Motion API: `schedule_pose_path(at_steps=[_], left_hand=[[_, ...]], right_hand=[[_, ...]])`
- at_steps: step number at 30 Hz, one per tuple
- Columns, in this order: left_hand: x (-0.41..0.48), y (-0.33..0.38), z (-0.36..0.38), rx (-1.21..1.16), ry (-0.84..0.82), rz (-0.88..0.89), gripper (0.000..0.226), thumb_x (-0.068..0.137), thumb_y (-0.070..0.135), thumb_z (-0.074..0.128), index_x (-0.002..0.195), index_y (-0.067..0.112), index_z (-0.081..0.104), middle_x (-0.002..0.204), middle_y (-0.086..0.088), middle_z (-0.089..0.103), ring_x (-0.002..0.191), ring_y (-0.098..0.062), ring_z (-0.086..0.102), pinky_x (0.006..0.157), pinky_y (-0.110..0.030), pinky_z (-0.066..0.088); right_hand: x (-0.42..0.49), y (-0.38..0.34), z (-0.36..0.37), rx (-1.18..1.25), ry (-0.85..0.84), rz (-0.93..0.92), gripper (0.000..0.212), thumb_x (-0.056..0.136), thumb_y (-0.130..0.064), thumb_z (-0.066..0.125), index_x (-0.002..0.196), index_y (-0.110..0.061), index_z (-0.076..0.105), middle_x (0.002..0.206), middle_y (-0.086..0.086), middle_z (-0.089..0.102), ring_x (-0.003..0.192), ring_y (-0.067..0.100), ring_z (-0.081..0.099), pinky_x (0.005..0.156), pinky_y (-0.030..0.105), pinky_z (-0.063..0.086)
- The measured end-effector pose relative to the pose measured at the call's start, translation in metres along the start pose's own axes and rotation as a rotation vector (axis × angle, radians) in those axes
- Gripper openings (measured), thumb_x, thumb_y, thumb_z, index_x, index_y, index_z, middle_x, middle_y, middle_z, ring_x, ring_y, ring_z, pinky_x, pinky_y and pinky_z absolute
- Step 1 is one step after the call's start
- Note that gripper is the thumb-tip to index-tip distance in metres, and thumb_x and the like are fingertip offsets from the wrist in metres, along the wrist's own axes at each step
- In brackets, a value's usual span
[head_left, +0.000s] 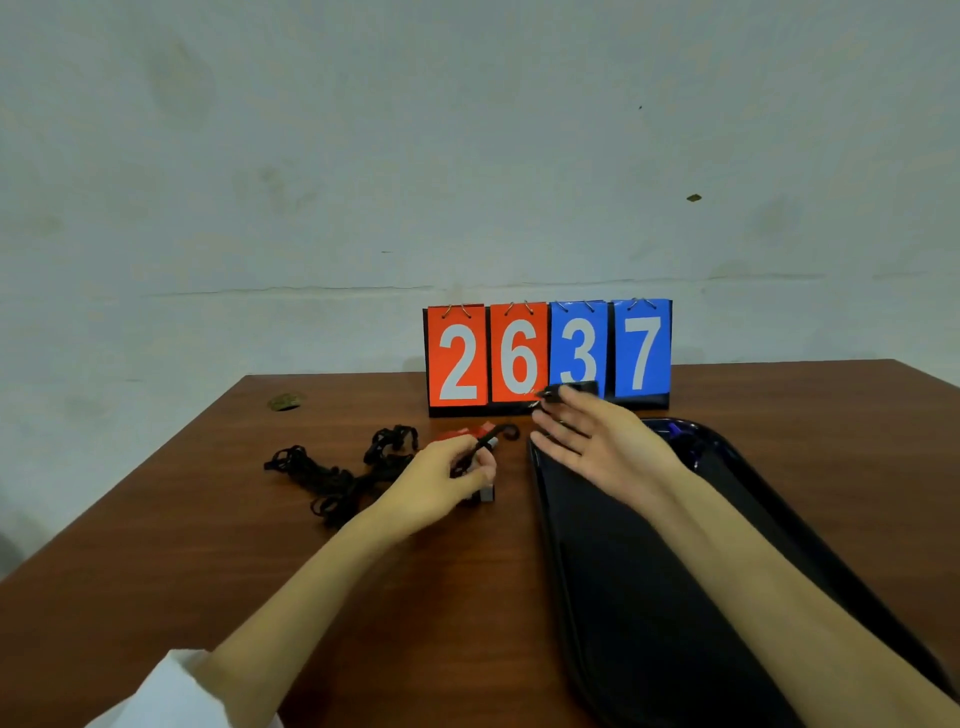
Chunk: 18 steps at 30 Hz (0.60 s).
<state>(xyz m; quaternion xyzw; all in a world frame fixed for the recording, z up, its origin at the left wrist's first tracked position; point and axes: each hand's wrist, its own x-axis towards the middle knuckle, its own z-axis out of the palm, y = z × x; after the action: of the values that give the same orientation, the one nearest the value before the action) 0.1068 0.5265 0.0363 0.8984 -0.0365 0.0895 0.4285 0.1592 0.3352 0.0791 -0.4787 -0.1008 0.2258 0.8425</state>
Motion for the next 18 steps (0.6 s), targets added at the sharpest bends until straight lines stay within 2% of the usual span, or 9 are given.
schedule_pose_path(at_steps=[1, 3, 6, 9, 11, 12, 14, 16, 18], left_hand=[[0.001, 0.000, -0.002, -0.094, -0.009, -0.034, 0.013, 0.094, 0.021, 0.053, 0.098, 0.015, 0.064, 0.074, 0.004, 0.063, 0.062, -0.008, 0.057, 0.060, -0.020, 0.049], [0.002, -0.003, -0.007, -0.289, -0.011, -0.099, 0.018, 0.096, 0.021, 0.050, 0.099, 0.012, 0.065, 0.062, 0.001, 0.058, 0.047, -0.008, 0.047, 0.046, -0.020, 0.038], [0.001, -0.006, -0.021, -0.532, 0.017, -0.151, 0.018, 0.094, 0.016, 0.052, 0.100, 0.006, 0.065, 0.058, -0.001, 0.049, 0.043, -0.009, 0.035, 0.041, -0.020, 0.027], [0.000, -0.005, -0.029, -0.533, 0.026, -0.152, 0.016, 0.091, 0.017, 0.057, 0.084, 0.005, 0.065, 0.052, -0.001, 0.047, 0.044, -0.010, 0.035, 0.047, -0.023, 0.031], [-0.001, -0.002, -0.032, -0.426, -0.022, -0.168, 0.034, 0.091, 0.030, 0.055, 0.062, 0.012, 0.056, 0.046, 0.000, 0.043, 0.047, -0.012, 0.043, 0.066, -0.026, 0.045], [-0.001, -0.001, -0.034, -0.407, -0.066, -0.184, 0.041, 0.090, 0.035, 0.053, 0.055, 0.015, 0.051, 0.043, 0.000, 0.040, 0.049, -0.014, 0.047, 0.079, -0.028, 0.047], [-0.002, -0.001, -0.039, -0.457, -0.152, -0.203, 0.044, 0.088, 0.038, 0.054, 0.050, 0.018, 0.048, 0.041, 0.000, 0.036, 0.053, -0.016, 0.051, 0.091, -0.033, 0.045], [-0.002, -0.005, -0.045, -0.509, -0.199, -0.202, 0.034, 0.085, 0.031, 0.063, 0.055, 0.017, 0.056, 0.043, 0.000, 0.039, 0.051, -0.016, 0.050, 0.083, -0.034, 0.047], [-0.002, -0.009, -0.051, -0.457, -0.192, -0.213, 0.006, 0.084, 0.014, 0.066, 0.079, 0.011, 0.067, 0.048, -0.002, 0.045, 0.048, -0.015, 0.047, 0.067, -0.030, 0.046]], right_hand=[[-0.001, -0.004, -0.003, 0.150, 0.000, 0.025, 0.023, 0.087, -0.015, 0.059, 0.110, -0.010, 0.058, 0.106, 0.011, 0.069, 0.101, 0.025, 0.065, 0.087, 0.041, 0.053], [-0.002, -0.011, -0.008, 0.285, 0.018, 0.038, 0.027, 0.089, -0.018, 0.056, 0.114, -0.008, 0.055, 0.100, 0.012, 0.072, 0.096, 0.025, 0.068, 0.086, 0.044, 0.053], [-0.002, -0.016, -0.017, 0.321, 0.059, 0.027, 0.022, 0.089, -0.022, 0.056, 0.106, -0.007, 0.055, 0.081, 0.010, 0.071, 0.084, 0.023, 0.070, 0.087, 0.045, 0.053], [0.001, -0.017, -0.023, 0.309, 0.128, 0.020, 0.020, 0.092, -0.026, 0.052, 0.101, -0.008, 0.053, 0.066, 0.005, 0.055, 0.069, 0.016, 0.059, 0.086, 0.041, 0.053], [0.003, -0.016, -0.023, 0.239, 0.150, 0.016, 0.020, 0.094, -0.030, 0.050, 0.095, -0.010, 0.052, 0.062, 0.002, 0.045, 0.058, 0.011, 0.050, 0.072, 0.034, 0.057], [0.003, -0.016, -0.022, 0.204, 0.156, 0.019, 0.022, 0.094, -0.032, 0.048, 0.091, -0.011, 0.052, 0.060, 0.001, 0.042, 0.053, 0.009, 0.045, 0.062, 0.029, 0.055], [0.003, -0.019, -0.020, 0.127, 0.156, 0.009, 0.024, 0.096, -0.034, 0.045, 0.087, -0.012, 0.050, 0.059, -0.001, 0.037, 0.047, 0.008, 0.035, 0.046, 0.020, 0.043], [0.002, -0.024, -0.021, 0.018, 0.149, -0.025, 0.025, 0.097, -0.034, 0.042, 0.089, -0.012, 0.047, 0.058, -0.001, 0.034, 0.044, 0.006, 0.029, 0.040, 0.017, 0.032], [-0.001, -0.030, -0.023, -0.158, 0.184, -0.092, 0.025, 0.097, -0.035, 0.041, 0.093, -0.011, 0.046, 0.059, -0.001, 0.035, 0.042, 0.006, 0.027, 0.038, 0.017, 0.028]])
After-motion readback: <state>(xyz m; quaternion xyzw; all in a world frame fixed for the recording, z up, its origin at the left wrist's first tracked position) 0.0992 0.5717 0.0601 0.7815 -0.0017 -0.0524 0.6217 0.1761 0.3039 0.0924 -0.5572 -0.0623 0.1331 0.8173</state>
